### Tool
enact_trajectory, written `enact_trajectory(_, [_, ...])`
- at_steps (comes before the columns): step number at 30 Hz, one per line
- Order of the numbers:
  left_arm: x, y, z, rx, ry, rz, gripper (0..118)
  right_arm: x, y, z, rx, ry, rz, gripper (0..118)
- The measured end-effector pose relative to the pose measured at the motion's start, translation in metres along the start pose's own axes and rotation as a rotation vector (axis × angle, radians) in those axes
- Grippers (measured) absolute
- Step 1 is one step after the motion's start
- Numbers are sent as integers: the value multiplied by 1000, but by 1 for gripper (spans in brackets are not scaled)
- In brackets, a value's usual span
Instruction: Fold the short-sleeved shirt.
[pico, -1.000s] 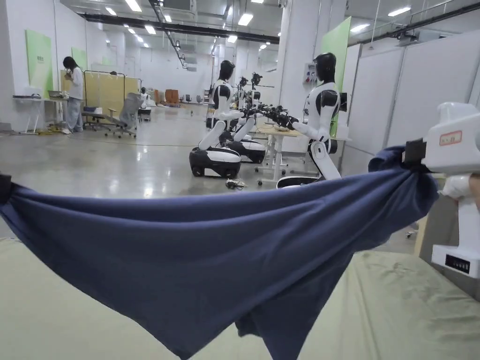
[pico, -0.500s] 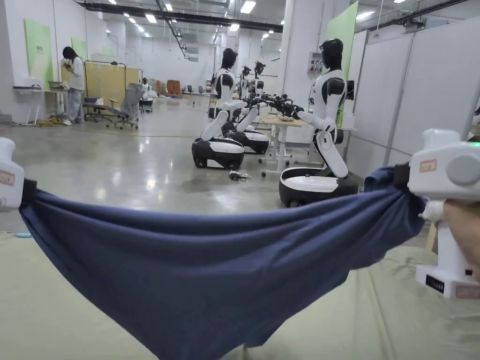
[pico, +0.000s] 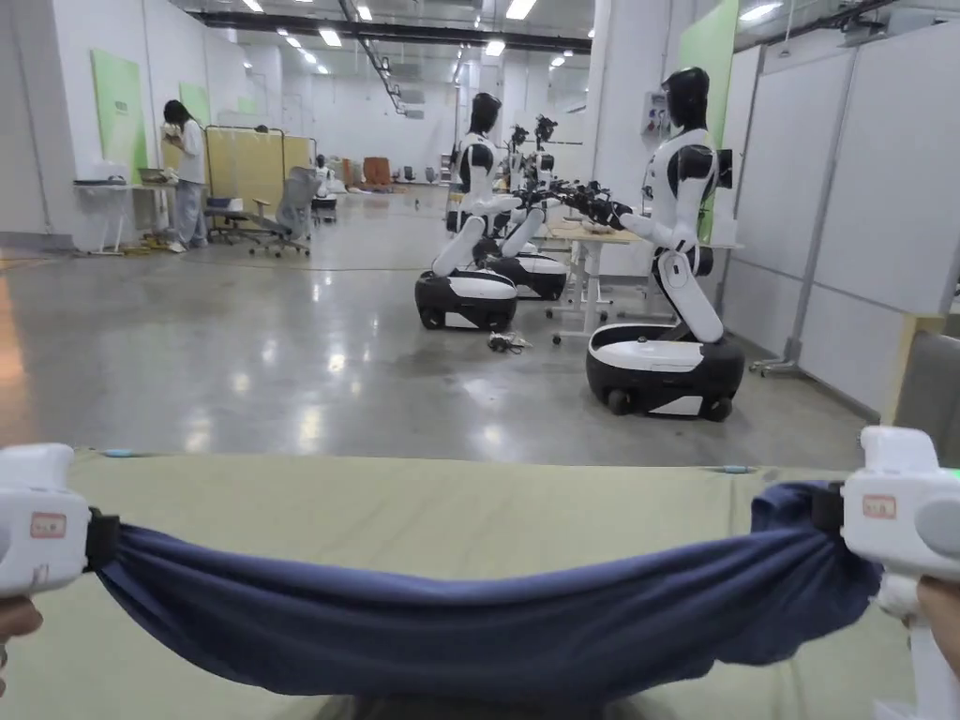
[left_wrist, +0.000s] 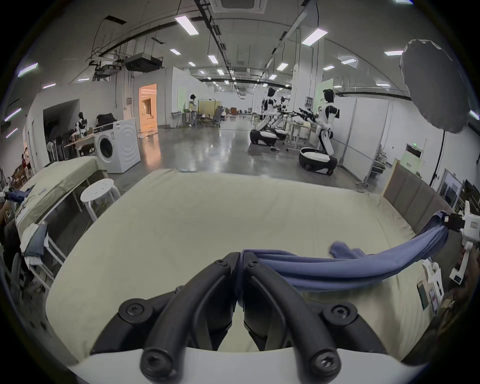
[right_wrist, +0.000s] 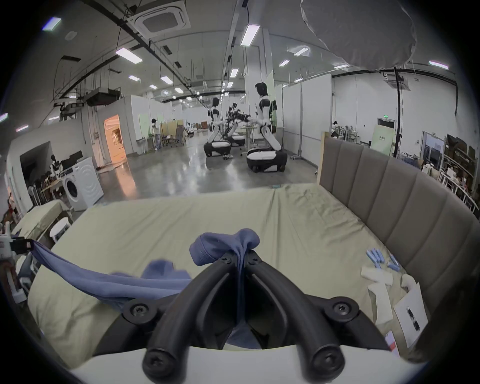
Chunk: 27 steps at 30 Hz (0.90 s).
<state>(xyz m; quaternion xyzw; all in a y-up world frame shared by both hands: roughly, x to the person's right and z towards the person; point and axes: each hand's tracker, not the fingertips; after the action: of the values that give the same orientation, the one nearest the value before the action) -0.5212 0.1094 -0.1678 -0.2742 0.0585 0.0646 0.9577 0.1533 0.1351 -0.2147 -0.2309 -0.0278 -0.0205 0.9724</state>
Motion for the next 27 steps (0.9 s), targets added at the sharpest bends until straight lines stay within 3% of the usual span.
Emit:
enact_trajectory(4, [-13, -64, 42, -37, -15, -6, 5, 8, -67, 31, -100, 38, 40, 5])
enact_trajectory(10, [-35, -189, 64, -270, -24, -3, 5, 14, -190, 81, -255, 77, 42, 5])
enact_trajectory(12, [-41, -230, 59, -358, 10, 15, 5, 14, -225, 88, -289, 49, 73, 5])
enact_trajectory(14, [-44, -266, 50, -450, 49, -18, 5, 17, -252, 95, -297, 27, 47, 5])
enact_trajectory(17, [-49, -290, 43, -437, -2, 39, 5, 25, -279, 92, -292, -13, 31, 5])
enact_trajectory(18, [-49, -290, 46, -379, -22, 45, 12, 26, -283, 94, -262, -17, 31, 14])
enact_trajectory(19, [-53, -292, 48, -343, -8, 30, 32, 27, -284, 98, -224, -1, 38, 30])
enact_trajectory(20, [-55, -290, 53, -323, 47, -4, 58, 26, -283, 101, -209, 9, 61, 53])
enact_trajectory(21, [-55, -286, 62, -286, 58, -4, 91, 21, -274, 111, -209, 15, 100, 92])
enact_trajectory(22, [-56, -283, 75, -230, 78, -9, 105, 18, -270, 116, -201, 17, 136, 110])
enact_trajectory(23, [-58, -277, 91, -153, 83, -14, 107, 14, -266, 123, -177, 15, 167, 117])
enact_trajectory(26, [-60, -277, 133, 3, 71, -18, 106, -2, -252, 154, -30, 45, 193, 113])
enact_trajectory(27, [-66, -283, 142, 38, 73, -33, 96, -9, -247, 164, 1, 43, 194, 96])
